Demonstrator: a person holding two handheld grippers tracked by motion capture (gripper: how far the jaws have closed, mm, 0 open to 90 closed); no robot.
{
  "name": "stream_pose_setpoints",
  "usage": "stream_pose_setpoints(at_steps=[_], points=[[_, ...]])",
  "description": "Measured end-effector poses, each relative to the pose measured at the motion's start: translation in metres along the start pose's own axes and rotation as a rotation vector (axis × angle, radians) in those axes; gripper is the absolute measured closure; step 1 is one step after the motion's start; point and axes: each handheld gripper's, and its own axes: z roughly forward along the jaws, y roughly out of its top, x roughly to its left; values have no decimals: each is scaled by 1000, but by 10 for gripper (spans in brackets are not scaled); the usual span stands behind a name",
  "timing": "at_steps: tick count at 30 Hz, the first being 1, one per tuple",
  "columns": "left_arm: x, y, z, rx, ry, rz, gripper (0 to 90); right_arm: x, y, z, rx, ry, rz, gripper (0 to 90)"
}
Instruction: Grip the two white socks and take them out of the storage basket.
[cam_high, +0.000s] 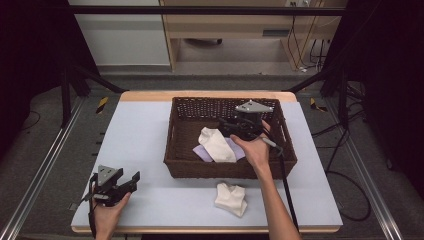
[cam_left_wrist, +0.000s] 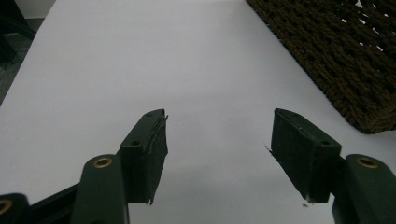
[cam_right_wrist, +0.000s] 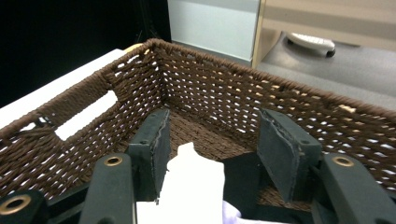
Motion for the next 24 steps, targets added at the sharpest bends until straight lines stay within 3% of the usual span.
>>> stream_pose_setpoints(at_steps=[11,16,24], points=[[0,0,1,-1,-1,-2,352,-5,-17,40,125,-12,-17,413],[0,0,1,3,-2,2,352,-2,-23,49,171,-13,-29,368],[0,0,1,4,-1,2,352,1,-38,62,287,14,-64,309]])
